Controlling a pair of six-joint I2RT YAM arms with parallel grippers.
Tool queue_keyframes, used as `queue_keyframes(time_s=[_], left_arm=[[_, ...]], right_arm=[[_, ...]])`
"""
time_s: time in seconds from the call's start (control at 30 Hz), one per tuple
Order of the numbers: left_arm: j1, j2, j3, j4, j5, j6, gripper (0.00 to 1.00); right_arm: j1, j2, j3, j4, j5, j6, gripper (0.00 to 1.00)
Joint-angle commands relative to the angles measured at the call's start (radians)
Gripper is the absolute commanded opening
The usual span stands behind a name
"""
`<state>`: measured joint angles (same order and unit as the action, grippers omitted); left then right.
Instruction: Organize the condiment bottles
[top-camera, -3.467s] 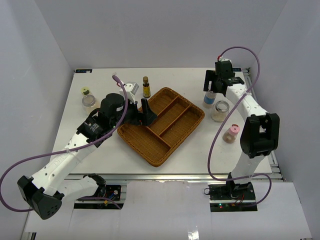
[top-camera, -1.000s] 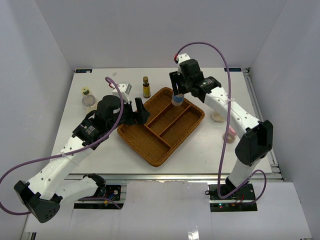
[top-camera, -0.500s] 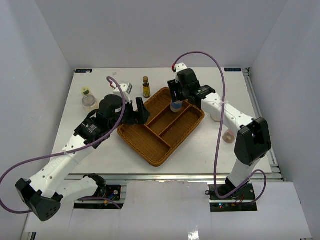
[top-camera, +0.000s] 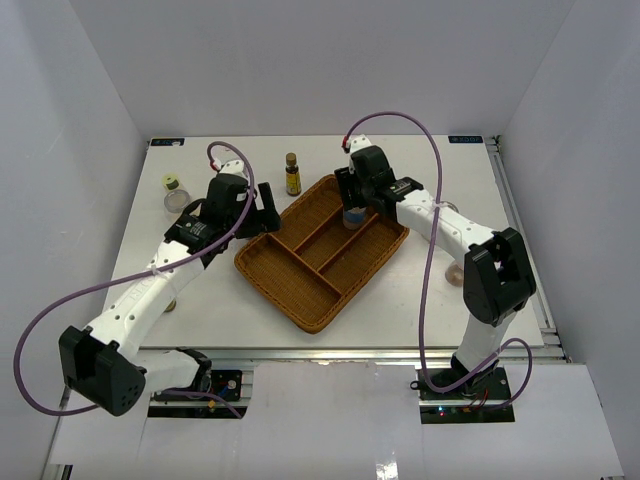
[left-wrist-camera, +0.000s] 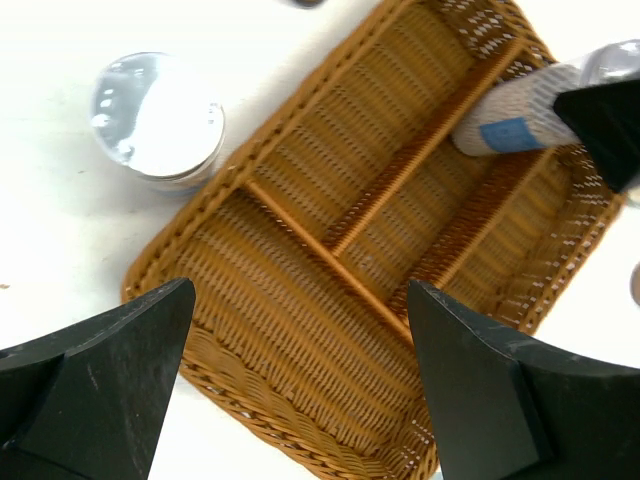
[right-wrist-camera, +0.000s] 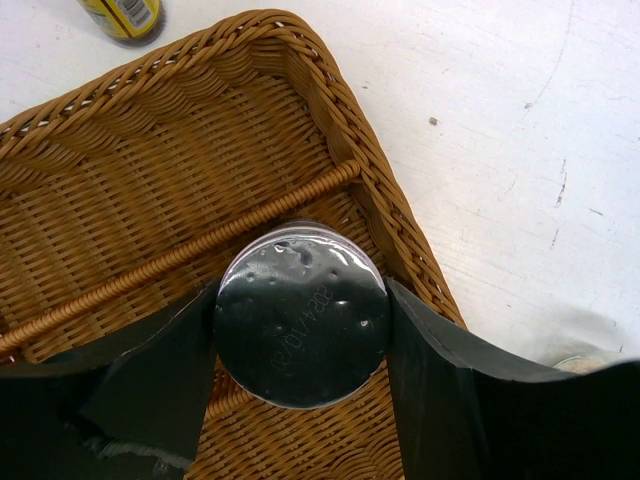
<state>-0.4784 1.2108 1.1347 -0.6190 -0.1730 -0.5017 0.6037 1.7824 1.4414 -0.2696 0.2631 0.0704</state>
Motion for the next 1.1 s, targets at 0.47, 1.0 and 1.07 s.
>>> queue_keyframes(time_s=[0.47, 1.0, 1.07], left_arm=[[0.097, 0.100, 0.058, -0.021, -0.108, -0.029, 0.98], [0.170, 0.250, 0.126, 0.004, -0.106, -0.029, 0.98], [0.174, 0.268, 0.127, 0.020, -0.101, -0.024, 0.97]], right_arm=[[-0.020, -0.045, -0.033, 0.100, 0.033, -0.066, 0.90], [-0.028, -0.218, 0.079, -0.083, 0.034, -0.041, 0.96], [-0.028, -0.287, 0.039, -0.077, 0.026, -0.039, 0.95]])
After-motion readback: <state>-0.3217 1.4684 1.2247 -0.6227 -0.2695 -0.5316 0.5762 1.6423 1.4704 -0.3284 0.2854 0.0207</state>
